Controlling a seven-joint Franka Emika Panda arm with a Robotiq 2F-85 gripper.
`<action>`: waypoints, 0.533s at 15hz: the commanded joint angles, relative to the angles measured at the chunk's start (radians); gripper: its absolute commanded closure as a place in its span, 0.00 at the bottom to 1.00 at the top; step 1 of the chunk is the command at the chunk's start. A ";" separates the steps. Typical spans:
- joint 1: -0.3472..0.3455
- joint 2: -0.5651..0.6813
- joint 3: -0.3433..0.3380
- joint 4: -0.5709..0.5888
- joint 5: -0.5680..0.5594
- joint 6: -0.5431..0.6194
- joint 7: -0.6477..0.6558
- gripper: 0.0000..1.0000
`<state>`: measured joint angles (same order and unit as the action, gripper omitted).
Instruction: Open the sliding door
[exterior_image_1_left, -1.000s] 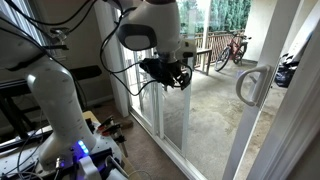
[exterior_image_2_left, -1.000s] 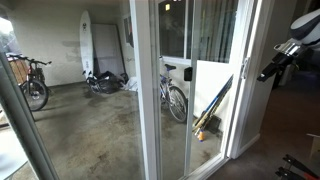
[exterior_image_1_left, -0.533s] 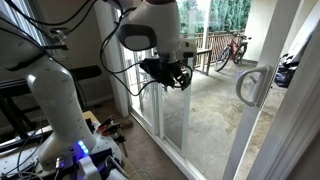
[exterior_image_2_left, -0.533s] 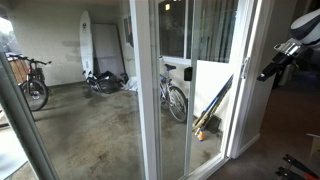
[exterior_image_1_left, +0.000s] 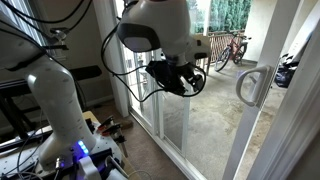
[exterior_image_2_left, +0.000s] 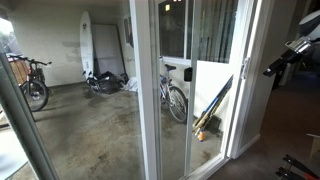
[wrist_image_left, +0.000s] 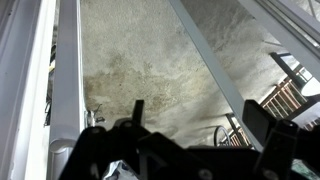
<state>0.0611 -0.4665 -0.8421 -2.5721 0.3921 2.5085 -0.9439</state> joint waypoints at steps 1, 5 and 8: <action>0.094 -0.010 -0.075 -0.007 0.135 0.129 -0.161 0.00; 0.230 -0.012 -0.189 0.025 0.230 0.234 -0.245 0.00; 0.321 0.002 -0.295 0.102 0.274 0.227 -0.227 0.00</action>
<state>0.3011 -0.4693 -1.0488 -2.5356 0.6012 2.7255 -1.1382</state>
